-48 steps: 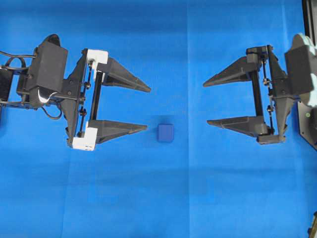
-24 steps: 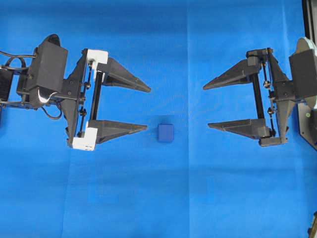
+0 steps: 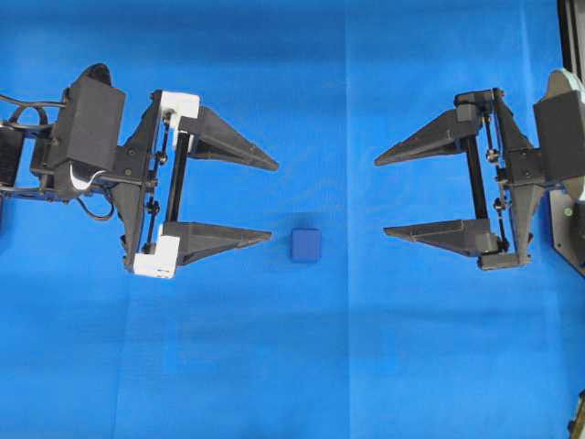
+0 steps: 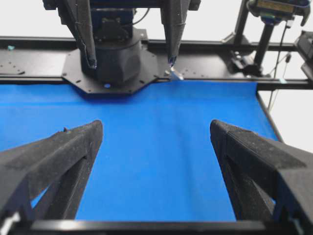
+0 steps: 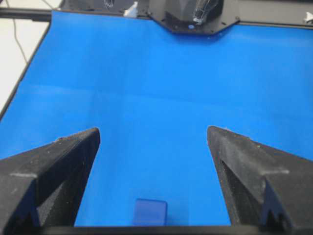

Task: Handover the blue block to the right arm after grasping it with the left arm, then place it in the designated position.

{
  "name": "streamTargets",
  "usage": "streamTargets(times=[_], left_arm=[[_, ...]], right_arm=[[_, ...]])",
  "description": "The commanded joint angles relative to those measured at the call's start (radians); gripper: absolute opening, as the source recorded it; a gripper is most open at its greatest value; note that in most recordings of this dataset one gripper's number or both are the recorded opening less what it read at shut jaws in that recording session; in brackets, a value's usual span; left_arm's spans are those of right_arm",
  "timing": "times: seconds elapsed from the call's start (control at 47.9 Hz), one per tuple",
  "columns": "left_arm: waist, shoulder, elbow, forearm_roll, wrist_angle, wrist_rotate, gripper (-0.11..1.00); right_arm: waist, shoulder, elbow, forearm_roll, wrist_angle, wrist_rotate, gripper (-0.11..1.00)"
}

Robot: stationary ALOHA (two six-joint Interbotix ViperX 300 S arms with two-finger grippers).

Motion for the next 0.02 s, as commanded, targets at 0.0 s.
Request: streamTargets(times=[0.0], left_arm=[[-0.003, -0.017, -0.023, 0.000, -0.005, -0.002, 0.93]], right_arm=[[-0.002, -0.006, -0.014, -0.002, -0.008, -0.002, 0.78]])
